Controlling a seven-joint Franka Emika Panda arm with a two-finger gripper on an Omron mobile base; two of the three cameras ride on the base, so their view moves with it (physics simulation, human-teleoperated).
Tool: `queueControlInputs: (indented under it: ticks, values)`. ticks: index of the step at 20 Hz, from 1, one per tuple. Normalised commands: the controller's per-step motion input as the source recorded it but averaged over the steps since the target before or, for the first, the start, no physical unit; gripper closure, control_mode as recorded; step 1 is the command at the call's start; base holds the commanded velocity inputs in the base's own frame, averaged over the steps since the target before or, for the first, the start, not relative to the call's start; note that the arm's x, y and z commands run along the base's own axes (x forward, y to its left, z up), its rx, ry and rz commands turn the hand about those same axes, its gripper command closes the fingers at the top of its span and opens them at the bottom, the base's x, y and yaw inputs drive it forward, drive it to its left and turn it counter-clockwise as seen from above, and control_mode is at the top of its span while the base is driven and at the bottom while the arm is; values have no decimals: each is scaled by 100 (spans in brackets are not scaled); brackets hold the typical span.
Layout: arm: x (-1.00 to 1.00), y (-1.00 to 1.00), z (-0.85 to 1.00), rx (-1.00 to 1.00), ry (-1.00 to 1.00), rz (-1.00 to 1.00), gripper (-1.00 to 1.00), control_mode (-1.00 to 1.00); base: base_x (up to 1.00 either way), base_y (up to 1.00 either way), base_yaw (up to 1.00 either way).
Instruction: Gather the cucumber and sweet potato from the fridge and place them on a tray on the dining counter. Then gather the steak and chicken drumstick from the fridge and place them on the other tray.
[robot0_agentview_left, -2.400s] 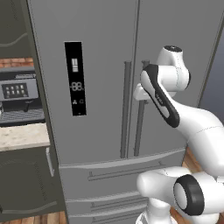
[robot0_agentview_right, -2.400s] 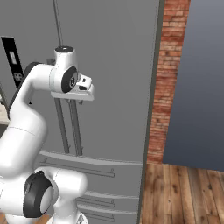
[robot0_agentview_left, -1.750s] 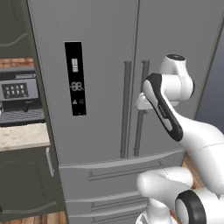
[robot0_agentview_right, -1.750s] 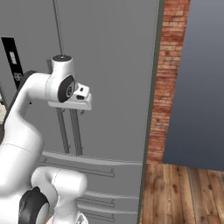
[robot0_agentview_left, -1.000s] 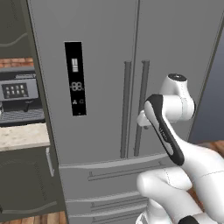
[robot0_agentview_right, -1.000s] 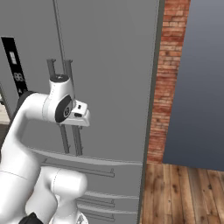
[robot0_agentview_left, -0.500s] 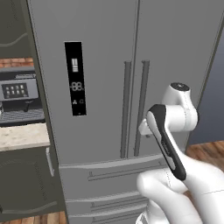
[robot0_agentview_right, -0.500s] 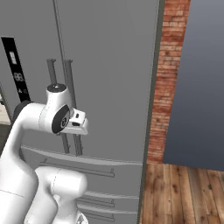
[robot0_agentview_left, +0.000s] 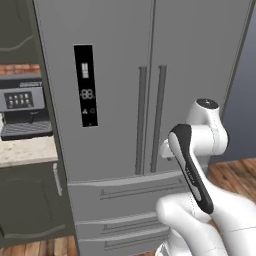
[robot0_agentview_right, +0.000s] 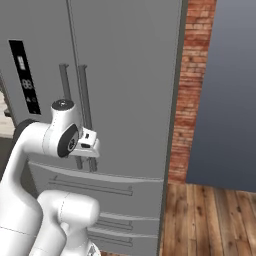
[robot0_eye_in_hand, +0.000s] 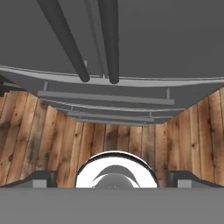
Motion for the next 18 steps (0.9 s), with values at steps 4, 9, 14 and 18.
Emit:
queueControlInputs:
  ticks: [4, 9, 14, 18]
  values:
    - [0, 0, 0, 0, 0, 0, -100, 100, -33, 0, 0]
    - [0, 0, 0, 0, 0, 0, -100, 100, -34, 0, 0]
    - [0, 0, 0, 0, 0, 0, -100, 100, -37, 6, 0]
    - [0, 0, 0, 0, 0, 0, -100, 100, -25, 14, 0]
